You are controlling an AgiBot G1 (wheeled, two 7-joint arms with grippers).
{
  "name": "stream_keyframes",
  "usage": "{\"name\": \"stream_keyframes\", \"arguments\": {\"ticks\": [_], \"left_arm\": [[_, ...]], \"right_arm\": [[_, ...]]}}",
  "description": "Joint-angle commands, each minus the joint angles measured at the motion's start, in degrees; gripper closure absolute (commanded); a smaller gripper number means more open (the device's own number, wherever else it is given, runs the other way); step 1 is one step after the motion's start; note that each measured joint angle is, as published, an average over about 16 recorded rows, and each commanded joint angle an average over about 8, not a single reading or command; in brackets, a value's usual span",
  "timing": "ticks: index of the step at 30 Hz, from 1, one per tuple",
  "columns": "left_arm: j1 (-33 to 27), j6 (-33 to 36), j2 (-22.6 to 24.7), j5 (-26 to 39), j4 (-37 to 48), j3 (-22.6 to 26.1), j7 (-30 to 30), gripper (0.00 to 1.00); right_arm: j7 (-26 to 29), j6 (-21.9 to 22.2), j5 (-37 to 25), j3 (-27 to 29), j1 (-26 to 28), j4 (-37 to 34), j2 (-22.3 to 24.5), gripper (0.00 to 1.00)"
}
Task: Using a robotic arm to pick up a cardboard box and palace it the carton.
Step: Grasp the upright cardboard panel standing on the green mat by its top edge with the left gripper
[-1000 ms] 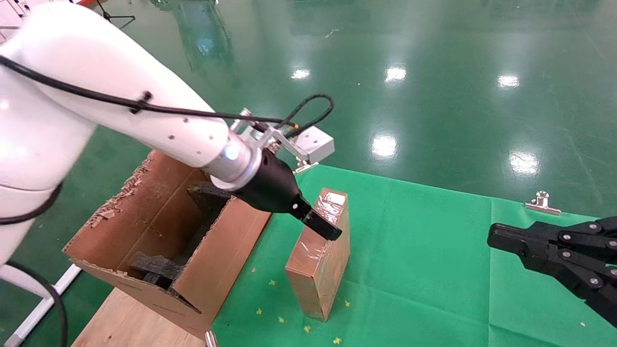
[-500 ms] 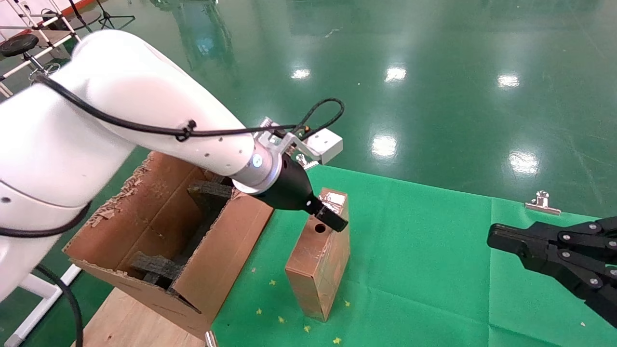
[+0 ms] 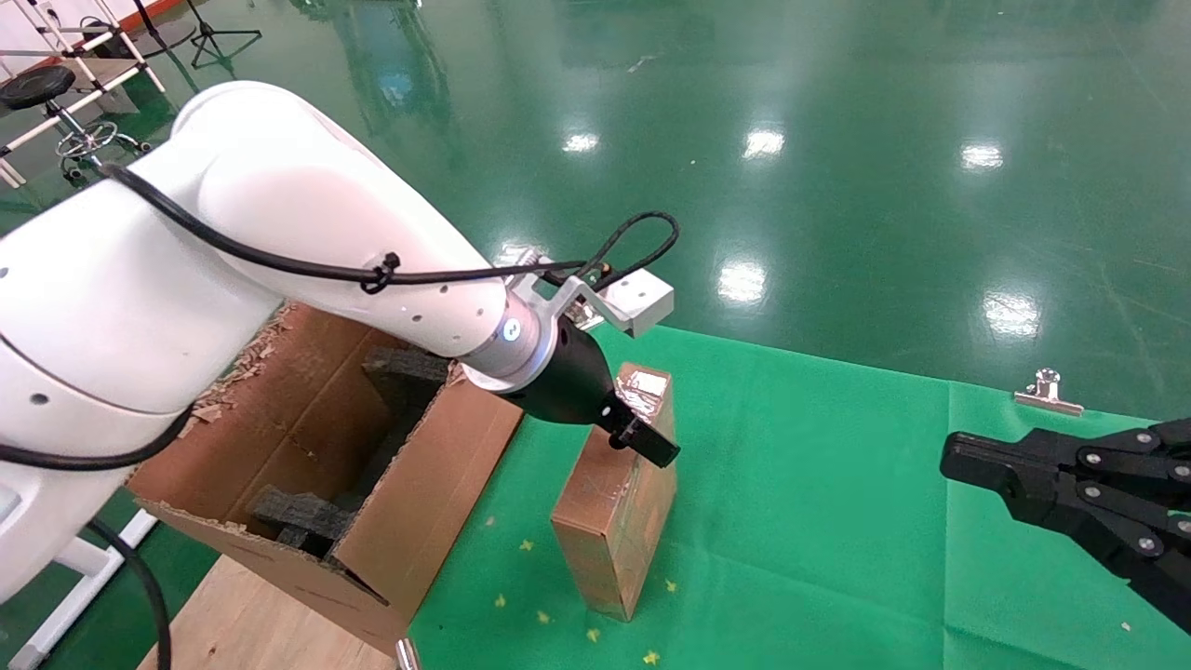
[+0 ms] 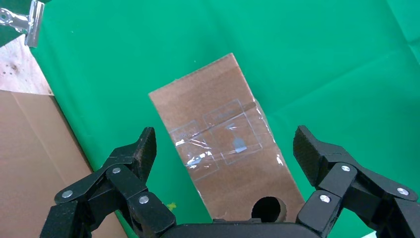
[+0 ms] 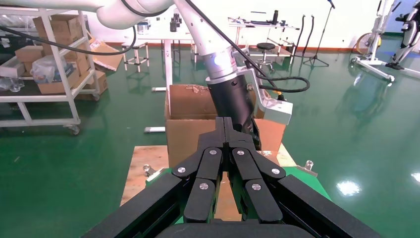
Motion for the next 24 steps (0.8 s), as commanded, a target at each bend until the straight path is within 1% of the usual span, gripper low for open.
{"name": "stream_keyframes", "arguments": {"ticks": [1,4,5,24], "left_arm": [[0.0,0.1,0.1,0.2,0.0,0.2,0.2,0.57],[0.0,0.1,0.0,0.1,0.0,0.1,0.1,0.95],[0.0,0.1,0.0,0.1,0.0,0.1,0.0,1.00],[0.0,0.1,-0.1,-0.3,0.0,-0.3,-0.2,1.00]], "right_arm": [[0.0,0.0,0.0,0.0,0.0,0.0,0.0,0.00],[0.0,0.0,0.0,0.0,0.0,0.0,0.0,0.00],[0.0,0.0,0.0,0.0,0.0,0.0,0.0,0.00],[0.0,0.0,0.0,0.0,0.0,0.0,0.0,0.00]]}}
